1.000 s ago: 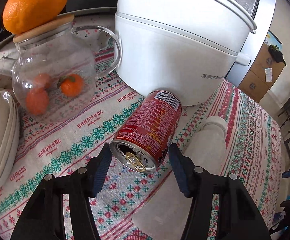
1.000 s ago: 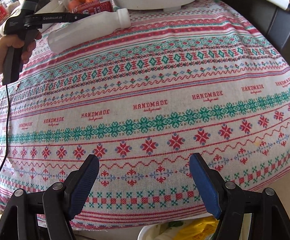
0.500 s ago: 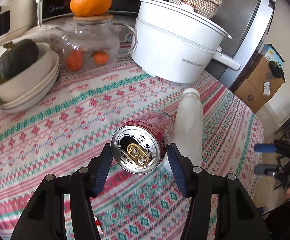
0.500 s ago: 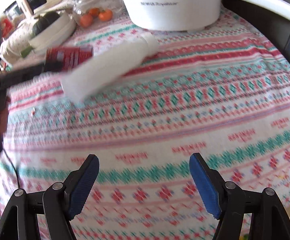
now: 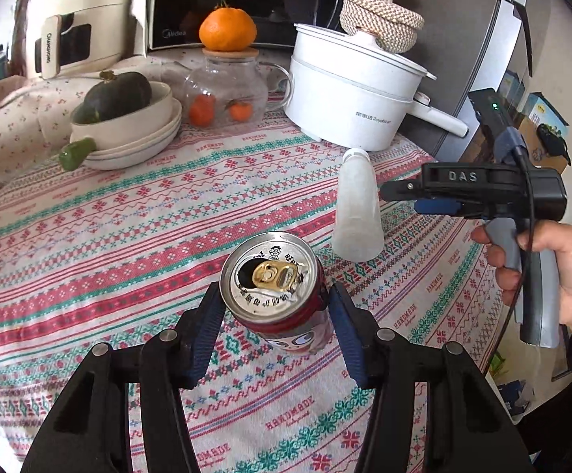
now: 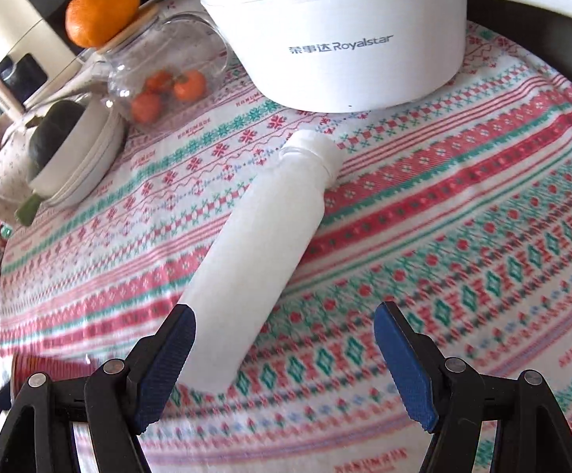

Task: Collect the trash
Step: 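Grasp the red drink can with the left tool while the right tool grasps the white plastic bottle, then carry the red can and plastic bottle to the bin and release both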

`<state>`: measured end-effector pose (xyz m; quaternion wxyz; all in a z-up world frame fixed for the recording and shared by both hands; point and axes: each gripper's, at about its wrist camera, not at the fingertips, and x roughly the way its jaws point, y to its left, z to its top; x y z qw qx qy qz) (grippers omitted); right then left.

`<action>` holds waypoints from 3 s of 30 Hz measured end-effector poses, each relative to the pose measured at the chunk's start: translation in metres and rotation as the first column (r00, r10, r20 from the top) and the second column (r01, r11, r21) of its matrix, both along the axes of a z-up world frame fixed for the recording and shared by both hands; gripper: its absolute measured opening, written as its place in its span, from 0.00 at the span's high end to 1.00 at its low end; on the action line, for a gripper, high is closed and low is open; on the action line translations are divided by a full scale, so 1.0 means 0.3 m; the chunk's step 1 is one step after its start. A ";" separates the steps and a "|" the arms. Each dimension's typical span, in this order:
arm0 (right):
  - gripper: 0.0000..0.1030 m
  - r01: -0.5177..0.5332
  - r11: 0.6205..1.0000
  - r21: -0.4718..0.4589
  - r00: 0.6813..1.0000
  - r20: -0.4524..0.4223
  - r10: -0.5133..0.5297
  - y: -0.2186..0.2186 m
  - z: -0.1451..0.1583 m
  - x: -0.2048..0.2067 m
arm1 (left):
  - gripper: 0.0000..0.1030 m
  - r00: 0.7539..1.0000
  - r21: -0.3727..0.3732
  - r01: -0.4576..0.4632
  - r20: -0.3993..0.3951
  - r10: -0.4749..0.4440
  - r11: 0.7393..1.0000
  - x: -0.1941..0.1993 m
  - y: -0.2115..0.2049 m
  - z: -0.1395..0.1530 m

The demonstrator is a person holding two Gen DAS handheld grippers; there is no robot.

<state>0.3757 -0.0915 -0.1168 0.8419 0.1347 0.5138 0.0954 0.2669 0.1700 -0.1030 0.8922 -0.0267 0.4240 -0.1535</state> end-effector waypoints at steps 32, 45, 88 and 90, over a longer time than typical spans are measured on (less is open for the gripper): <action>0.50 -0.070 0.986 0.149 0.993 -0.087 0.084 -0.116 0.115 -0.261 | 0.46 0.993 0.083 -0.079 0.090 0.072 0.993 -0.284 -0.113 0.288; 0.50 -0.117 0.989 0.090 0.992 0.058 0.112 -0.380 0.295 -0.630 | 0.46 0.990 0.023 0.005 0.137 -0.008 1.000 -0.465 -0.387 0.377; 0.50 0.099 0.995 -0.006 0.986 -0.132 -0.099 -0.967 0.030 -0.998 | 0.29 0.924 0.069 0.381 -0.058 -0.378 0.922 -0.541 -1.139 -0.053; 0.50 0.096 0.995 -0.010 0.986 -0.137 -0.096 -0.964 0.023 -0.998 | 0.28 0.932 0.070 0.363 -0.057 -0.359 0.929 -0.542 -1.116 -0.039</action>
